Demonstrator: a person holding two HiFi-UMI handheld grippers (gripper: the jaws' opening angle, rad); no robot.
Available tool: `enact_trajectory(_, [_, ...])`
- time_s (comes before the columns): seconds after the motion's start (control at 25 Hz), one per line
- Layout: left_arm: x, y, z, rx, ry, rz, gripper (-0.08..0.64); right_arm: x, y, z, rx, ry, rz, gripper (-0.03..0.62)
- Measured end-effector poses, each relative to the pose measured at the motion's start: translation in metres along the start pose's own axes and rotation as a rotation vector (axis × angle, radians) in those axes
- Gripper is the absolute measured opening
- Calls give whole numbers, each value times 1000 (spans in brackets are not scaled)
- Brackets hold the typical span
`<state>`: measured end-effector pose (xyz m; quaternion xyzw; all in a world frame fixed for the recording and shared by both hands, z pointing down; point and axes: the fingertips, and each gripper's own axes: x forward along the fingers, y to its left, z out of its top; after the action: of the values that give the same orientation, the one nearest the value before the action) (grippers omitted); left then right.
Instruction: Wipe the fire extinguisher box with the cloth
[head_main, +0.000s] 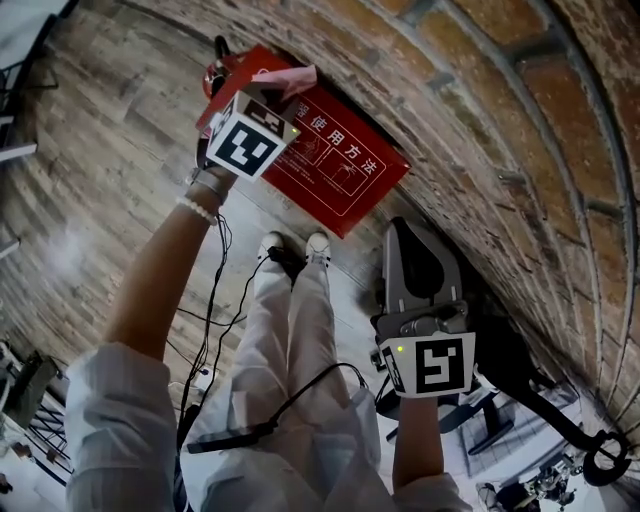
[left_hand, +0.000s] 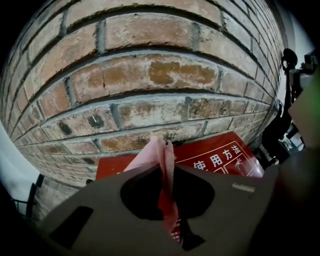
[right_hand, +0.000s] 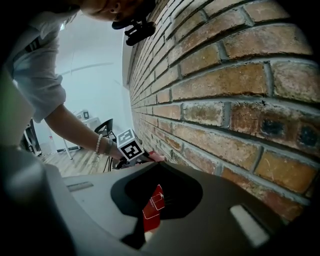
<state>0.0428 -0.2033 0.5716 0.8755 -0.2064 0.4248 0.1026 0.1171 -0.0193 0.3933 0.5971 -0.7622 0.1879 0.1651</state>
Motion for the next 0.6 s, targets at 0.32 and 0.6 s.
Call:
enact_trajectory(0.32, [6,-41,6,3,-6,-48,11,-13,-6,-4,-3,1,-7,8])
enact_trajectory(0.6, [15,-89,17,34,-23,-113,11,-26,-11,-11,6,2,-16,8])
